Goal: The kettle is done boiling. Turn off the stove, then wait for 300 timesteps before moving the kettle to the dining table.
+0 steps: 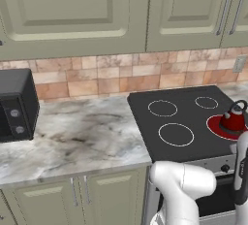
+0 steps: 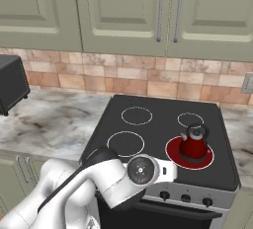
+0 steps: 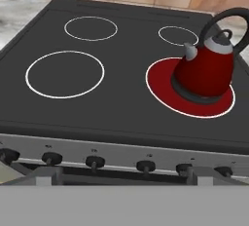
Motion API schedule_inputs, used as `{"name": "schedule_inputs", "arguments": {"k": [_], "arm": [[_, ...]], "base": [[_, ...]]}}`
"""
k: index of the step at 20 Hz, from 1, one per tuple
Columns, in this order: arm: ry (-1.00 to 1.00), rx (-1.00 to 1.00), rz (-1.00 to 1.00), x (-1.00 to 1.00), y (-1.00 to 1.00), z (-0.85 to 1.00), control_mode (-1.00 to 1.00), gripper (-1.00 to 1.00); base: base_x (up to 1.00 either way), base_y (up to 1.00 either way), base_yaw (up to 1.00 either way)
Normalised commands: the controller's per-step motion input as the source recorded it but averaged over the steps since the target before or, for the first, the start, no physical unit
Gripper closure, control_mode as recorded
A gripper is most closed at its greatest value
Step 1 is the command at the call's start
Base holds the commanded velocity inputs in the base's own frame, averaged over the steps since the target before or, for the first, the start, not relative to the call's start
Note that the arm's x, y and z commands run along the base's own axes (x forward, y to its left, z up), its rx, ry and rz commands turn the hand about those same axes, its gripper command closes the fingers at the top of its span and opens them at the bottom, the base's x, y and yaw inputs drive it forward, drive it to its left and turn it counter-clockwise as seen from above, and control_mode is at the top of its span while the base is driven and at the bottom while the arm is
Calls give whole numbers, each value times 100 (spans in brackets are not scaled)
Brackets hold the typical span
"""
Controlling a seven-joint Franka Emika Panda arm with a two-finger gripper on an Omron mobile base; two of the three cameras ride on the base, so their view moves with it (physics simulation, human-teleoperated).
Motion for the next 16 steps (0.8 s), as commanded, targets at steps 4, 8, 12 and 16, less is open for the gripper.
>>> {"name": "schedule_inputs", "arguments": {"k": [4, 8, 12, 16], "arm": [[0, 0, 0, -18, -12, -1, -100, -100], [-3, 0, 0, -21, -8, 0, -100, -100], [-3, 0, 0, -11, -2, 0, -100, -100], [-4, -4, 0, -8, 0, -3, -100, -100]], "base": [[0, 0, 0], [0, 0, 0], [0, 0, 0], [0, 0, 0]]}}
